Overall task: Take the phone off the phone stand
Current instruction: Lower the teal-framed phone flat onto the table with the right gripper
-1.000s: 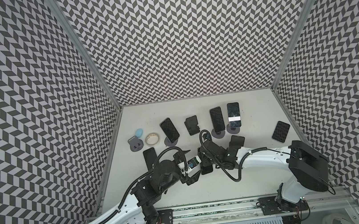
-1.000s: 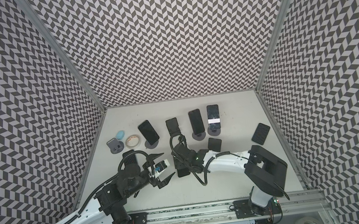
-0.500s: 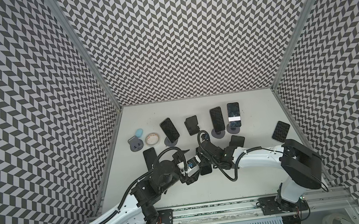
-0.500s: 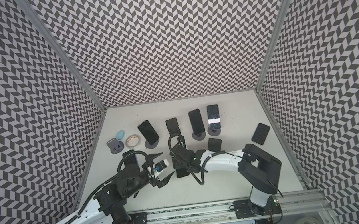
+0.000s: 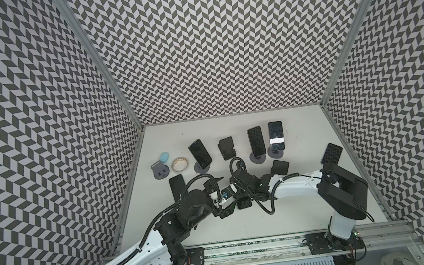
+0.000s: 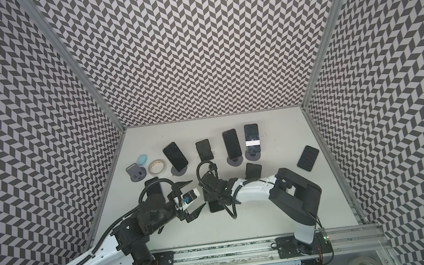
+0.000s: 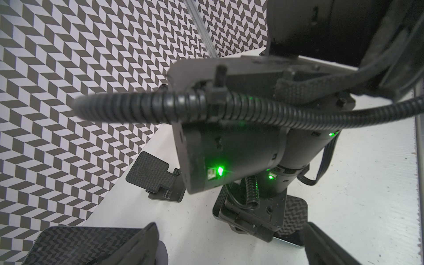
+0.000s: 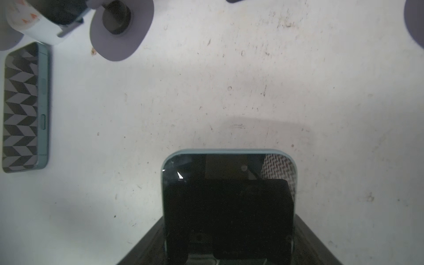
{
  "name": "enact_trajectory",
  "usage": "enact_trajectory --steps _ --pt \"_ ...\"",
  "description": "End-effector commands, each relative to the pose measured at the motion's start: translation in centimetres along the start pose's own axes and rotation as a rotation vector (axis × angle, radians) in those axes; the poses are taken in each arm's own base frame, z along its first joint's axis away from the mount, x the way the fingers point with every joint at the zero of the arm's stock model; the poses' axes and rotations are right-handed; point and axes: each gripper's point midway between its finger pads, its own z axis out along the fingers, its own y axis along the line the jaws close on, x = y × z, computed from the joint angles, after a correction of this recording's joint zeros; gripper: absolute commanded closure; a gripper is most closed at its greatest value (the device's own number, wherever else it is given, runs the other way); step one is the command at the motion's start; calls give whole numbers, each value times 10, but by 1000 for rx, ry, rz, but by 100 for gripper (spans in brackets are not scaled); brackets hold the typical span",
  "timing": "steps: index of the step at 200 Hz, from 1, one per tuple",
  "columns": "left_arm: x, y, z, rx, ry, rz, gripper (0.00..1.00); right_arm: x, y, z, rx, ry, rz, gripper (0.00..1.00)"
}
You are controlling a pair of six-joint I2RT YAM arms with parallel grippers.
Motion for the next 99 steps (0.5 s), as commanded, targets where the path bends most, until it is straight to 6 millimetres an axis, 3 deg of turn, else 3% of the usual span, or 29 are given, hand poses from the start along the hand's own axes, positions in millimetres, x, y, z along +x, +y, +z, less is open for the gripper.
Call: enact_trajectory --steps 1,99 --pt "3 -1 0 -4 3 17 2 2 3 9 2 -6 17 44" --pt "6 4 0 -30 13 19 2 15 -8 29 68 31 4 40"
